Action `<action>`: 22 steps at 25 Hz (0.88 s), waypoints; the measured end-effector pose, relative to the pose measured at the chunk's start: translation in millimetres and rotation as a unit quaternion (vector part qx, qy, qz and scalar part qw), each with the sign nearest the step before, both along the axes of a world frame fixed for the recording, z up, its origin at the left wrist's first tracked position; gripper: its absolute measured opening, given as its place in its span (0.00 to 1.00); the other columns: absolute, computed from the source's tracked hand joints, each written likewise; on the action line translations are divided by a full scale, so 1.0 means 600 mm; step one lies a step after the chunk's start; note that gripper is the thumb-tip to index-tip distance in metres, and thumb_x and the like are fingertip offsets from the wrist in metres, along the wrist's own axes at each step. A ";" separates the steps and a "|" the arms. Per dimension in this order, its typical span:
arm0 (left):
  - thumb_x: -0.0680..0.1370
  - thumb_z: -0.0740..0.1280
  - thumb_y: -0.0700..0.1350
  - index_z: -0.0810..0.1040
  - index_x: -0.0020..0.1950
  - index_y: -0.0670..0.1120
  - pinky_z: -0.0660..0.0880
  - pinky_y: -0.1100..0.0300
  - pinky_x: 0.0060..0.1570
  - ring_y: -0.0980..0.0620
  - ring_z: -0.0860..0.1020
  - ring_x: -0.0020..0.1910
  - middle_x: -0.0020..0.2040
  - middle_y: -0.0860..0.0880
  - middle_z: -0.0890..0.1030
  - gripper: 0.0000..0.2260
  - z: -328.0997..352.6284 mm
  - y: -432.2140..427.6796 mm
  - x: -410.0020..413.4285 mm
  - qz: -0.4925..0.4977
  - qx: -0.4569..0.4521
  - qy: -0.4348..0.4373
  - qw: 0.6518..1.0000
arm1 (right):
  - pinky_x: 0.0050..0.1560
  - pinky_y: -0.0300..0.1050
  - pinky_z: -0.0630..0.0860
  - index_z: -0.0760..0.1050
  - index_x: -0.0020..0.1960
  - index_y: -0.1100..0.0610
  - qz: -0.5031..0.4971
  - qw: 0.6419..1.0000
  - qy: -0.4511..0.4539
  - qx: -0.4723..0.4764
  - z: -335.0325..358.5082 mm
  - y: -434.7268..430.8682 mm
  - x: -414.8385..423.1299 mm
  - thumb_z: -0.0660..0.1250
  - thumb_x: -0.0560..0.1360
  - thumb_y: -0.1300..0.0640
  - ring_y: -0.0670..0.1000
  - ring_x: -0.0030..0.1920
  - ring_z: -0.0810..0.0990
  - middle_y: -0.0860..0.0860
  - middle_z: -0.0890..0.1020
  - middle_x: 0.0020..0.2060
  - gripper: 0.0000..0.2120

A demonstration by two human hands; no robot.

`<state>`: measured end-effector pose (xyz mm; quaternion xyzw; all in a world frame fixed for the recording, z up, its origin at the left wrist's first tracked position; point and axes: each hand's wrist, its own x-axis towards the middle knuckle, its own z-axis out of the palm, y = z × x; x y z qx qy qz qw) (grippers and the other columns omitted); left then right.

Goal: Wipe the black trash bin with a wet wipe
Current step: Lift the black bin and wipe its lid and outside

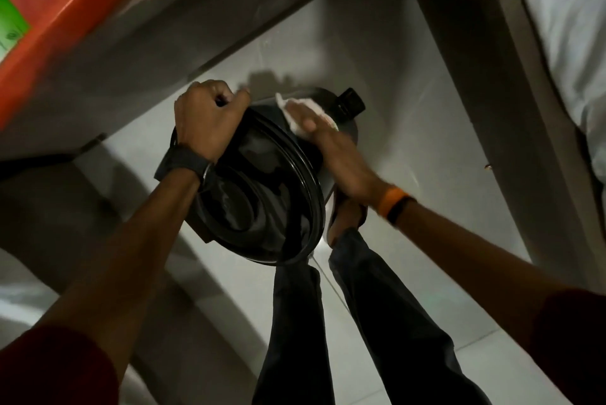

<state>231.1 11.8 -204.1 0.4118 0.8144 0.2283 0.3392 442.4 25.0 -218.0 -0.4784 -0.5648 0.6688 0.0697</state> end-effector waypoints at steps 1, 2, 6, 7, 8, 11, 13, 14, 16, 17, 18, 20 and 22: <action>0.74 0.65 0.52 0.69 0.27 0.49 0.72 0.53 0.43 0.50 0.73 0.32 0.23 0.57 0.72 0.17 -0.006 0.010 -0.013 0.033 -0.010 -0.008 0.999 | 0.79 0.51 0.53 0.62 0.75 0.34 -0.005 0.998 0.059 0.002 0.024 -0.038 0.017 0.49 0.83 0.39 0.42 0.79 0.57 0.35 0.63 0.76 0.20; 0.75 0.65 0.53 0.68 0.25 0.50 0.70 0.55 0.41 0.55 0.70 0.29 0.22 0.57 0.71 0.19 -0.008 0.018 -0.025 0.078 -0.012 -0.016 0.997 | 0.79 0.53 0.53 0.59 0.73 0.29 -0.001 0.996 0.085 0.003 0.038 -0.068 0.032 0.48 0.83 0.38 0.44 0.80 0.56 0.34 0.62 0.76 0.19; 0.78 0.60 0.48 0.75 0.38 0.48 0.73 0.45 0.57 0.46 0.77 0.47 0.42 0.45 0.79 0.11 0.012 0.005 -0.012 0.031 0.085 0.100 0.991 | 0.79 0.59 0.55 0.48 0.74 0.26 -0.072 0.995 -0.025 -0.063 0.006 -0.051 0.025 0.47 0.82 0.38 0.51 0.80 0.56 0.43 0.58 0.80 0.21; 0.79 0.60 0.46 0.77 0.40 0.45 0.72 0.44 0.56 0.42 0.77 0.49 0.45 0.43 0.80 0.10 0.013 -0.012 0.008 -0.102 0.136 0.158 0.973 | 0.80 0.58 0.54 0.47 0.78 0.34 -0.083 0.993 -0.049 -0.066 -0.017 -0.035 0.015 0.47 0.84 0.41 0.50 0.80 0.55 0.45 0.56 0.80 0.23; 0.79 0.61 0.45 0.77 0.39 0.44 0.72 0.45 0.53 0.41 0.77 0.46 0.43 0.43 0.80 0.11 0.019 -0.029 0.032 -0.247 0.188 0.192 0.931 | 0.81 0.57 0.52 0.48 0.81 0.43 -0.086 0.992 -0.061 -0.062 -0.038 -0.018 0.002 0.46 0.85 0.43 0.49 0.81 0.53 0.46 0.54 0.81 0.25; 0.79 0.64 0.45 0.75 0.32 0.44 0.71 0.50 0.44 0.44 0.76 0.36 0.32 0.45 0.77 0.16 0.033 -0.055 0.072 -0.425 0.217 0.265 0.838 | 0.81 0.54 0.48 0.50 0.82 0.52 -0.125 0.982 -0.110 -0.087 -0.083 0.019 -0.015 0.44 0.86 0.45 0.49 0.81 0.52 0.49 0.54 0.81 0.26; 0.80 0.64 0.45 0.74 0.29 0.44 0.72 0.50 0.45 0.44 0.75 0.33 0.28 0.45 0.76 0.19 0.039 -0.040 0.065 -0.386 0.166 0.271 0.866 | 0.81 0.53 0.47 0.49 0.82 0.52 -0.130 0.981 -0.113 -0.089 -0.084 0.015 -0.005 0.45 0.87 0.48 0.50 0.81 0.50 0.49 0.51 0.81 0.25; 0.80 0.63 0.45 0.72 0.28 0.44 0.71 0.49 0.46 0.43 0.75 0.33 0.28 0.45 0.76 0.20 0.042 -0.031 0.056 -0.355 0.147 0.269 0.883 | 0.81 0.54 0.48 0.48 0.82 0.51 -0.125 0.986 -0.080 -0.083 -0.070 -0.002 -0.004 0.45 0.87 0.49 0.49 0.81 0.49 0.48 0.50 0.81 0.24; 0.79 0.62 0.46 0.67 0.27 0.48 0.71 0.51 0.45 0.44 0.74 0.32 0.26 0.47 0.74 0.20 0.044 -0.014 0.036 -0.277 0.115 0.238 0.924 | 0.81 0.57 0.49 0.47 0.81 0.44 -0.068 0.997 0.024 -0.026 -0.024 -0.065 -0.012 0.47 0.86 0.47 0.49 0.82 0.48 0.42 0.50 0.81 0.24; 0.78 0.62 0.47 0.64 0.26 0.49 0.69 0.54 0.41 0.47 0.72 0.29 0.25 0.50 0.72 0.20 0.041 -0.006 0.026 -0.235 0.100 0.201 0.946 | 0.81 0.56 0.48 0.47 0.81 0.44 -0.010 0.997 0.070 0.037 0.002 -0.101 -0.016 0.47 0.85 0.47 0.49 0.82 0.46 0.40 0.49 0.81 0.25; 0.77 0.62 0.47 0.63 0.26 0.50 0.65 0.57 0.36 0.52 0.69 0.26 0.23 0.53 0.68 0.20 0.035 -0.001 0.017 -0.191 0.086 0.155 0.965 | 0.81 0.52 0.46 0.48 0.81 0.46 0.049 0.989 0.096 0.105 0.013 -0.126 -0.014 0.47 0.85 0.48 0.48 0.82 0.45 0.41 0.49 0.81 0.25; 0.77 0.62 0.45 0.61 0.24 0.48 0.61 0.59 0.32 0.57 0.62 0.23 0.20 0.51 0.64 0.21 0.019 -0.007 0.005 -0.117 0.063 0.068 0.989 | 0.82 0.49 0.43 0.50 0.82 0.52 0.093 0.978 0.080 0.171 -0.010 -0.115 0.003 0.48 0.85 0.51 0.48 0.82 0.45 0.45 0.50 0.81 0.26; 0.76 0.63 0.43 0.61 0.24 0.47 0.61 0.60 0.31 0.58 0.60 0.23 0.21 0.50 0.67 0.21 0.005 -0.020 0.001 -0.076 0.053 0.028 0.995 | 0.82 0.53 0.46 0.51 0.81 0.54 0.013 0.995 -0.024 0.099 -0.051 -0.052 0.015 0.50 0.86 0.53 0.49 0.82 0.46 0.49 0.51 0.82 0.25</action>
